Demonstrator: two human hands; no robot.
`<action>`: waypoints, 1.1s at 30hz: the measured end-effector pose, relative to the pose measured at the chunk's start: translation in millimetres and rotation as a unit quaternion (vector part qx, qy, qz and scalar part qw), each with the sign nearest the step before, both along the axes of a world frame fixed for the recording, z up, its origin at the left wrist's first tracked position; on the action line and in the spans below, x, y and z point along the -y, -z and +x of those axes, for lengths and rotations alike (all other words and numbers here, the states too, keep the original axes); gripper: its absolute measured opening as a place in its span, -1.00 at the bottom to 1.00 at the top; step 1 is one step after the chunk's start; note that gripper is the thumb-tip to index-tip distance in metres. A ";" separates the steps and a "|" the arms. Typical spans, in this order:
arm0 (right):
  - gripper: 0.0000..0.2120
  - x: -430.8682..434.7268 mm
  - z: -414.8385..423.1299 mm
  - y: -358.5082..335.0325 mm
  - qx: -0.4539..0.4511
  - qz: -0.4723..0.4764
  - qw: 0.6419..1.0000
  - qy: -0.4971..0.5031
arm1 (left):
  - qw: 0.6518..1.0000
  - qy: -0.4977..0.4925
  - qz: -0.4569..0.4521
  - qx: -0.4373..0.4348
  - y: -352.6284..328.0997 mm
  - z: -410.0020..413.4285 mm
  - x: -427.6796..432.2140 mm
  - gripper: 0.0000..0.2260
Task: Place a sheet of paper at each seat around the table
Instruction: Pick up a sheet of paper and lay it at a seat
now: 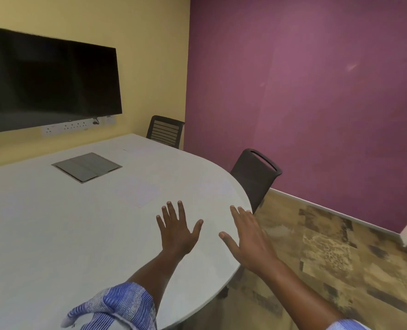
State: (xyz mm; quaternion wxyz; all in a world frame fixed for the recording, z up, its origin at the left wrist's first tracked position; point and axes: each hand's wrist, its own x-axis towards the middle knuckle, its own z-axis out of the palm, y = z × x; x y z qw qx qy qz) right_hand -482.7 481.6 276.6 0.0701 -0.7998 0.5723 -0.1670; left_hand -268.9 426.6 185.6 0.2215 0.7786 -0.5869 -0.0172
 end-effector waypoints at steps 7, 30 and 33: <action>-0.23 141.8 -13.1 16.3 -0.047 0.026 0.995 -0.081 | 0.996 -0.082 0.020 -0.033 23.7 -16.6 101.7 -0.14; -0.23 434.9 125.1 101.4 -0.056 0.096 0.899 -0.425 | 0.889 -0.414 0.195 -0.016 35.2 69.4 203.5 0.29; -0.24 470.3 132.9 110.1 -0.062 0.107 0.881 -0.457 | 0.866 -0.448 0.219 -0.041 33.1 67.1 225.1 -0.18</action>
